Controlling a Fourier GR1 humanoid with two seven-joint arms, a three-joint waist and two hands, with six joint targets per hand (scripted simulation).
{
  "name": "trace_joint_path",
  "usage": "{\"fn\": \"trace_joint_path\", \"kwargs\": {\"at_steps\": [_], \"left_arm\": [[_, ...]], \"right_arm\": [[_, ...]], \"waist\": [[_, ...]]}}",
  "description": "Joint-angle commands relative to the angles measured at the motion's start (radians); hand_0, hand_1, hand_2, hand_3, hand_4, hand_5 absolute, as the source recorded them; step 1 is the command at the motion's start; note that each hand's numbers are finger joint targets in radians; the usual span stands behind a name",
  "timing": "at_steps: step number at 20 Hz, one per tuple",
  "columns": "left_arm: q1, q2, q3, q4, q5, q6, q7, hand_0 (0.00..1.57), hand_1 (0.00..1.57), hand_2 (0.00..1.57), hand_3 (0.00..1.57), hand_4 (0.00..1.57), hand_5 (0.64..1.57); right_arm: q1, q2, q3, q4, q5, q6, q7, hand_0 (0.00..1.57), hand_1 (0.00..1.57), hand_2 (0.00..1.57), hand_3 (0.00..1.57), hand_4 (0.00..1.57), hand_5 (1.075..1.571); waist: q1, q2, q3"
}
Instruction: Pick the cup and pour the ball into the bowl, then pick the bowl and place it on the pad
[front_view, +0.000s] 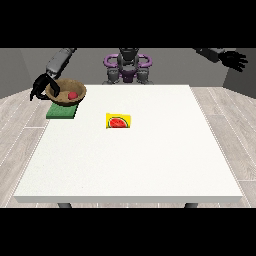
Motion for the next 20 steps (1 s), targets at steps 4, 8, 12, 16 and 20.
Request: {"fn": "trace_joint_path", "kwargs": {"at_steps": [4, 8, 12, 16, 20], "left_arm": [[0.020, 0.026, 0.012, -0.014, 0.018, -0.034, -0.016, 0.00, 0.00, 0.00, 0.00, 1.19, 1.558], [-0.002, -0.005, -0.001, -0.094, 0.029, 0.021, 0.018, 0.00, 0.00, 0.00, 0.00, 1.17, 1.549], [0.001, 0.025, 0.014, -0.009, 0.039, -0.028, -0.002, 0.00, 0.00, 0.00, 0.00, 1.18, 1.550], [0.001, -0.161, -0.162, -0.235, -0.003, 0.068, 0.174, 0.00, 0.00, 0.00, 0.00, 0.90, 1.559], [0.037, -0.195, -0.198, -0.156, -0.062, 0.128, 0.217, 0.00, 0.00, 0.00, 0.00, 0.90, 1.559]], "right_arm": [[-0.036, -0.114, -0.077, 0.122, -0.005, -0.040, 0.015, 1.22, 1.22, 1.41, 1.30, 0.00, 1.553], [-0.067, -0.082, -0.077, 0.216, -0.019, -0.003, -0.062, 0.42, 0.42, 0.56, 0.92, 0.00, 1.518], [-0.110, -0.103, -0.062, 0.191, -0.033, 0.055, 0.000, 0.00, 0.00, 0.18, 0.12, 0.00, 1.392], [-0.108, -0.110, -0.014, 0.250, 0.025, 0.042, 0.067, 0.00, 0.00, 0.00, 0.00, 0.00, 1.359], [-0.192, -0.049, 0.034, 0.153, 0.009, 0.107, 0.166, 0.00, 0.00, 0.00, 0.00, 0.42, 1.383]], "waist": [[0.025, 0.033, 0.0005], [0.037, 0.059, 0.0014], [0.020, 0.033, 0.0003], [0.033, -0.143, 0.0031], [-0.013, -0.290, -0.0016]]}}
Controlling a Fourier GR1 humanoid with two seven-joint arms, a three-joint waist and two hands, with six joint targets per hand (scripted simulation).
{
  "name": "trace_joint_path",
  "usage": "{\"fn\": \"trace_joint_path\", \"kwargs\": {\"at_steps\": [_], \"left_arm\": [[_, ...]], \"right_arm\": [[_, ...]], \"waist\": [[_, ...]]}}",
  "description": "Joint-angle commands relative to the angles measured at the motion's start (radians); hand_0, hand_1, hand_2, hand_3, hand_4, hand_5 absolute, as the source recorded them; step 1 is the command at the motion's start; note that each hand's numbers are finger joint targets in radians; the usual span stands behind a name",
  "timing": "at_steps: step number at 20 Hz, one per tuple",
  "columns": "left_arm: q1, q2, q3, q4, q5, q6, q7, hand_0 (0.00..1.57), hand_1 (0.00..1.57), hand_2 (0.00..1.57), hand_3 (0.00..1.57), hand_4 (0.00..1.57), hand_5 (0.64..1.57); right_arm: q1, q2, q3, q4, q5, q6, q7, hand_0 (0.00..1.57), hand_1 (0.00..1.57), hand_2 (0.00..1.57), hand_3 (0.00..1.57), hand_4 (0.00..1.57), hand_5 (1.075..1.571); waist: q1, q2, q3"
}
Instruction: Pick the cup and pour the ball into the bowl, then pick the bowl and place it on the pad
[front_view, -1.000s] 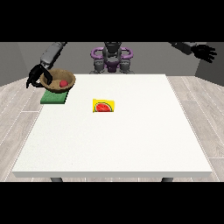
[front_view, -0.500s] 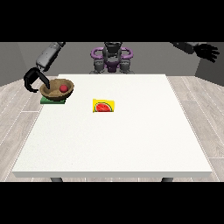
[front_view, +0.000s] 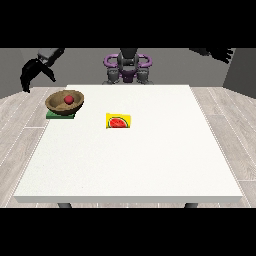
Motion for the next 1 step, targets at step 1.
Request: {"fn": "trace_joint_path", "kwargs": {"at_steps": [1], "left_arm": [[0.042, -0.055, -0.049, 0.041, -0.057, 0.062, 0.050, 0.00, 0.00, 0.00, 0.00, 0.90, 1.559]], "right_arm": [[-0.065, 0.053, 0.041, -0.082, -0.020, 0.079, 0.059, 0.00, 0.00, 0.00, 0.00, 0.48, 1.434]], "waist": [[-0.075, -0.169, -0.0030]]}}
